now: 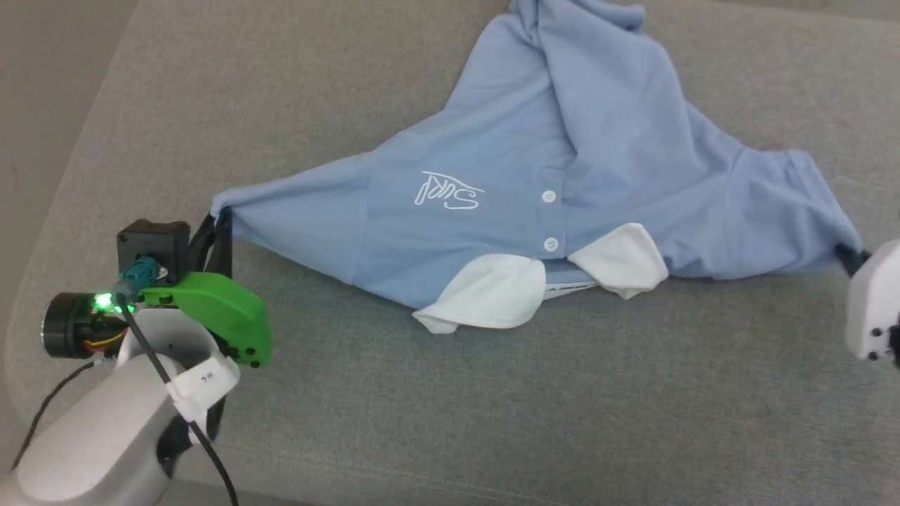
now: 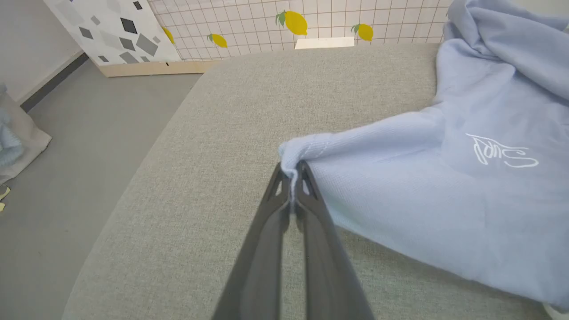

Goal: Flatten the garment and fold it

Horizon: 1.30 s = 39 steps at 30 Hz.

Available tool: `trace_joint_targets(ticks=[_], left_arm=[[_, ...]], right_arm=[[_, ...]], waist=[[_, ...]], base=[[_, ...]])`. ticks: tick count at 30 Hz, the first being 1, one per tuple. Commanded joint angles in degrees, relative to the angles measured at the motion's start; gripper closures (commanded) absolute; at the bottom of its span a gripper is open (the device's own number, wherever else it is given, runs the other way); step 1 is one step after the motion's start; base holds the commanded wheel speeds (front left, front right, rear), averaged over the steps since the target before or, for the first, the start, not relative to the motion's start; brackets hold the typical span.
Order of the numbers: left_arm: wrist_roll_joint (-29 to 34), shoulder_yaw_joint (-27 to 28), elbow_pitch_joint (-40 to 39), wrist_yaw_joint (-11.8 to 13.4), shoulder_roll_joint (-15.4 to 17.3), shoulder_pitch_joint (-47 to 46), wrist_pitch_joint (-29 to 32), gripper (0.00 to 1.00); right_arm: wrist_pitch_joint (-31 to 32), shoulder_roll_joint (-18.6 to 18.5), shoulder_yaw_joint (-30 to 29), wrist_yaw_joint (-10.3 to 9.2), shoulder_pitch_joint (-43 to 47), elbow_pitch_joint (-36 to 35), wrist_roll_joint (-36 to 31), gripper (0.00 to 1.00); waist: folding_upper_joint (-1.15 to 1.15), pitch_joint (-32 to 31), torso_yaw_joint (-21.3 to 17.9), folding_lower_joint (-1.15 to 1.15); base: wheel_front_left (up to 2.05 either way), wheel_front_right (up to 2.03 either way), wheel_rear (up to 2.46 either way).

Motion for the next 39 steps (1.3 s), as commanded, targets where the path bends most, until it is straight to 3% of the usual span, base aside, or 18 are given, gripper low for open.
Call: trace_joint_targets(ticks=[1,18,24,33,39], left_arm=[[-0.3,0.4,-0.2,-0.4,1.1,-0.2,-0.2,1.0],[-1.8,6.0,-10.9,-3.7,10.9,-7.4,4.3,1.0],[-4.3,10.9,-16.5,-4.4,14.1,-12.0,6.0,1.0],[-8.2,17.6,-21.3,-6.2,17.2,-22.2,10.6,1.0],[-7.7,17.2,-17.2,-11.5,19.2,-31.7,16.2,1.0]], right_arm=[[-0.5,-1.5,0.3,-0.08,0.1,-1.3,2.0,1.0],[-1.4,-17.5,3.7,-0.08,-7.9,-11.0,21.7,1.0],[-3.4,-19.6,1.3,-0.08,-13.9,-13.5,26.9,1.0],[-1.6,-19.0,-1.9,-0.08,-25.8,-13.6,31.1,1.0],[-2.2,-20.1,2.8,-0.08,-36.9,-10.5,30.1,1.0]], waist=[[0.0,-3.3,-1.9,0.0],[0.0,-13.5,-6.0,0.0],[0.0,-14.1,-6.6,0.0],[0.0,-10.3,-8.0,0.0],[0.0,-3.0,-9.8,0.0]], base=[[0.0,0.0,0.0],[0.0,0.0,0.0],[0.0,0.0,0.0],[0.0,0.0,0.0],[0.0,0.0,0.0]])
